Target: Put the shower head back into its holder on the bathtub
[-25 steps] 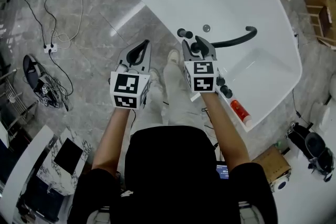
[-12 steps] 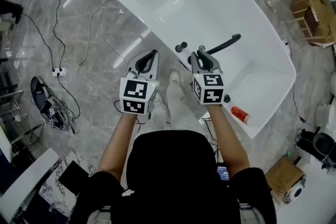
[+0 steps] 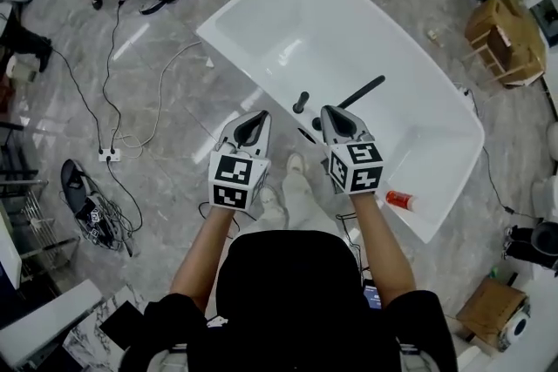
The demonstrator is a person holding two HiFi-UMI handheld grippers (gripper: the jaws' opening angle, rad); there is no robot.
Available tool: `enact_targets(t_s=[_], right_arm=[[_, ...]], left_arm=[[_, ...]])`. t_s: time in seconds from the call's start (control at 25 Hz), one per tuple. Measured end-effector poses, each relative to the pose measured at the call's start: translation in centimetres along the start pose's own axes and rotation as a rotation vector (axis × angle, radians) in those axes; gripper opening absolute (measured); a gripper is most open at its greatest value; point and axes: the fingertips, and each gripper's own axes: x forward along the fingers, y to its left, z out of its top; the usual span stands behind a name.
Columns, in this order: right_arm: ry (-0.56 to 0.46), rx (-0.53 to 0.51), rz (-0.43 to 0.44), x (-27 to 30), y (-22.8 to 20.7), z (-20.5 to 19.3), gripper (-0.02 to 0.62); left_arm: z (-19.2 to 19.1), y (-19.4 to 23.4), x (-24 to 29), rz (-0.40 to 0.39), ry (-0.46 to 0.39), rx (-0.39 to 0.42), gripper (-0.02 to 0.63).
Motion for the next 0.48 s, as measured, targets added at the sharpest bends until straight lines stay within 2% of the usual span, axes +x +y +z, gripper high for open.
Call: enact_targets(t_s=[0.2, 0.48], right_arm=[[-0.077, -0.015, 0.019, -4.0, 2.0, 2.6, 0.023], [-0.198, -0.051, 0.051, -7.4, 3.1, 7.6, 0.023]], left_arm=[[1.6, -1.5, -3.2, -0.009, -0.041, 0.016, 0.014], [5.1, -2.8, -5.2, -0.007, -0.112, 0.061, 0.014]])
